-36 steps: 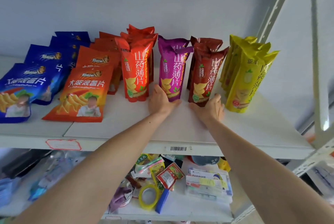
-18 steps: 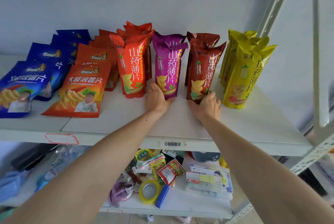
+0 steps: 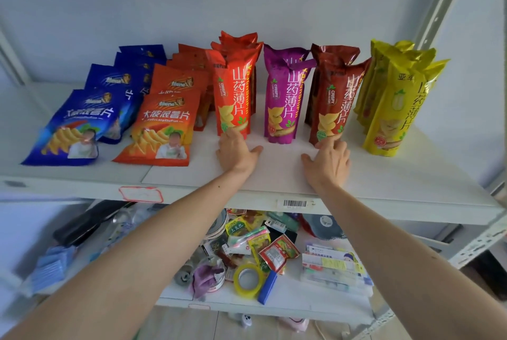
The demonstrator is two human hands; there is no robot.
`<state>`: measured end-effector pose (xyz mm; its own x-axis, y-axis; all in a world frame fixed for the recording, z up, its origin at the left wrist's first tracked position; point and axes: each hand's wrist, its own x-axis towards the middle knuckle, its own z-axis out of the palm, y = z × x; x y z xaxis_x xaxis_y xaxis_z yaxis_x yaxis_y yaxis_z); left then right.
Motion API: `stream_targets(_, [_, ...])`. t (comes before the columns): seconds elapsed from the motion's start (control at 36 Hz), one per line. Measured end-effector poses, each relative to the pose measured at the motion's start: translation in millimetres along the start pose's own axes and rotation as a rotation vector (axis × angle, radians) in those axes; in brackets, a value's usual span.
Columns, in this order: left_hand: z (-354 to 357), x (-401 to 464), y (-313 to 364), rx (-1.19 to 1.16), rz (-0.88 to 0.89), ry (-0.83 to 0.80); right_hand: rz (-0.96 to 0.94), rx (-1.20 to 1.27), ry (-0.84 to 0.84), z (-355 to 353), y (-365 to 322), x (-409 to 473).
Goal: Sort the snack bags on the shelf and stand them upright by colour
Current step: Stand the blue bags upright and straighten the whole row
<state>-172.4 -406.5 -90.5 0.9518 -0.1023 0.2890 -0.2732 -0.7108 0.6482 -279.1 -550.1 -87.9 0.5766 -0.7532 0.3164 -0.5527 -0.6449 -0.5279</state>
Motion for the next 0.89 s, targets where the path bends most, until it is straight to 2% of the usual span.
stream_targets(0.08, [-13.8, 10.3, -8.3, -0.081, -0.075, 0.115, -0.086, -0.031, -0.042, 2.2, -14.2, -7.0])
stream_targets(0.17, [-21.9, 20.4, -13.9, -0.105, -0.105, 0.152, -0.125, -0.033, -0.053, 7.6, -23.7, -11.7])
stream_targets(0.33, [-18.0, 34.6, -21.7, -0.050, -0.027, 0.088, -0.189, -0.076, -0.069, 15.2, -25.5, -12.2])
stream_targets(0.64, [-14.7, 45.9, -26.6, 0.054, -0.006, 0.030, -0.238, -0.160, -0.123, 18.3, -27.8, -11.8])
stream_targets(0.89, [-22.3, 41.8, -28.7, 0.031, 0.015, 0.027, -0.294, -0.189, -0.102, 19.0, -28.3, -13.0])
